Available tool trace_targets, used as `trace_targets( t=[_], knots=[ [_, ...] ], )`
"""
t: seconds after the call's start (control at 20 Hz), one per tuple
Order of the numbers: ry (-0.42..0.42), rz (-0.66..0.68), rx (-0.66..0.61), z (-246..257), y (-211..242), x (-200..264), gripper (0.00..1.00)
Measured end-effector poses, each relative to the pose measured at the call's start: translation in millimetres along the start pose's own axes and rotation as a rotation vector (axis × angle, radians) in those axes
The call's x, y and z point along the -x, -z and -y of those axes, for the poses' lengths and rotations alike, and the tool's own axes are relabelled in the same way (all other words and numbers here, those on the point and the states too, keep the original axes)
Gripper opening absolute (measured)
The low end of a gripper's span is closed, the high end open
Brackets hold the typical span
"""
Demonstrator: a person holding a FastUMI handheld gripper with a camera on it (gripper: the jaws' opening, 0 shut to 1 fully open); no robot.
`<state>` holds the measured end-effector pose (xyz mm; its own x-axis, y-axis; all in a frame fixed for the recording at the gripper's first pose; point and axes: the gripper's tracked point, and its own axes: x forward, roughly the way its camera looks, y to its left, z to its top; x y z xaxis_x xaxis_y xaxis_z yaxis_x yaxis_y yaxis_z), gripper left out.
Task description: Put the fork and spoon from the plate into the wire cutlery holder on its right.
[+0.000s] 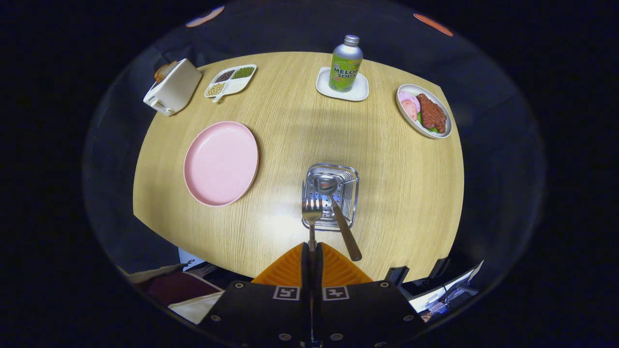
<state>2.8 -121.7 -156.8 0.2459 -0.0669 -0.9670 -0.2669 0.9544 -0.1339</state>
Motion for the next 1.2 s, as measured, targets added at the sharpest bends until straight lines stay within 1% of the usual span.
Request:
trace_targets(
  t=[0.2,0.55,0.75,1.2],
  knots=[
    [-0.038,-0.071,0.002,-1.3,-5.4,-4.8,0.03],
    [-0.037,-0.141,0.057,2.7,-10.9,-0.8,0.03],
    [-0.034,-0.151,0.090,4.0,-7.4,6.2,0.03],
    [-0.046,-0.110,0.095,16.5,-10.7,31.2,0.03]
  ],
)
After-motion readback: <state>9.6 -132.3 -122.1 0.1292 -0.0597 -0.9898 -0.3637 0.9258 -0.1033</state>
